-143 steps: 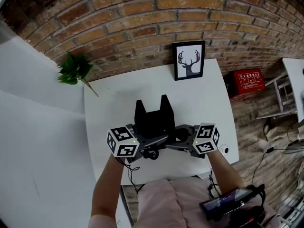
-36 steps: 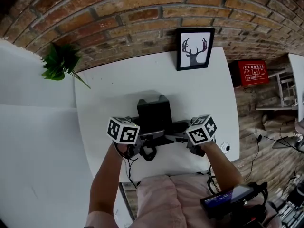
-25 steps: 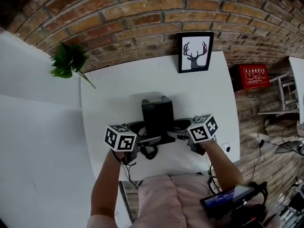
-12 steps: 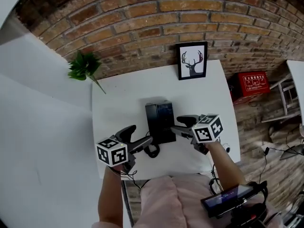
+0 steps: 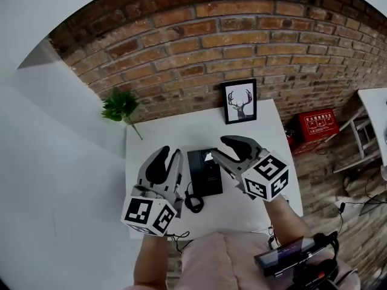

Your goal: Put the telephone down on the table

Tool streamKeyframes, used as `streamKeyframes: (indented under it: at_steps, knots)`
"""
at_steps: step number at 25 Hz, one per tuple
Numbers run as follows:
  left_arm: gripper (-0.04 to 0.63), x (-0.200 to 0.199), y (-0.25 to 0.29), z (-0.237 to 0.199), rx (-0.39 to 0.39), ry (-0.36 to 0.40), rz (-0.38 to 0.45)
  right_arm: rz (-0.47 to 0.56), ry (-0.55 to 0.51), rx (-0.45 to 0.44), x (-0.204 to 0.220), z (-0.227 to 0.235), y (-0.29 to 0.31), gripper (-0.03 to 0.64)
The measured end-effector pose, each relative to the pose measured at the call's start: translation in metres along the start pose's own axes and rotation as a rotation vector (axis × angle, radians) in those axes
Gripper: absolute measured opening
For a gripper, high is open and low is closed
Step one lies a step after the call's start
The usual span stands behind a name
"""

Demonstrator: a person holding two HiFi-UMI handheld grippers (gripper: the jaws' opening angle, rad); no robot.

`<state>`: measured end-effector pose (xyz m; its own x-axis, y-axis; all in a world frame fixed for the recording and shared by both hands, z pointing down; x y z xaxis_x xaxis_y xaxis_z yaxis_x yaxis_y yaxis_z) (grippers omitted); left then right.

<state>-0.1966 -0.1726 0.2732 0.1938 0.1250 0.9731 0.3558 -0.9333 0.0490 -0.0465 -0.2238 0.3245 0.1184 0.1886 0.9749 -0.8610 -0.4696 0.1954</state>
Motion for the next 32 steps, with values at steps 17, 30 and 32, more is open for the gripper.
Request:
streamKeyframes:
  at_steps: [17,30,32]
  knots:
    - [0.005,-0.028,0.017,0.028,-0.208,0.247,0.144,0.182,-0.234,0.254,-0.037,-0.011,-0.023,0.005]
    - [0.005,-0.025,0.023,0.037,-0.178,0.292,0.126,0.191,-0.241,0.297,-0.039,-0.006,-0.025,0.005]
    - [0.005,-0.025,0.024,0.037,-0.175,0.293,0.123,0.188,-0.239,0.3,-0.038,-0.006,-0.025,0.005]
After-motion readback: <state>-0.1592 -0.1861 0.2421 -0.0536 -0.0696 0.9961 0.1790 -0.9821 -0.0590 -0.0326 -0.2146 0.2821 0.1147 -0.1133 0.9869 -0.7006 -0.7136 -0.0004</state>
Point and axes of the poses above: the fingertips, and each gripper's own axes: y forward along the fingers, z to its right, x out of its underside, the point moved 4 cm from there along -y, backward along the fingers, and after that the axes turned 6 degrees about -y, right-handed, at the moved point
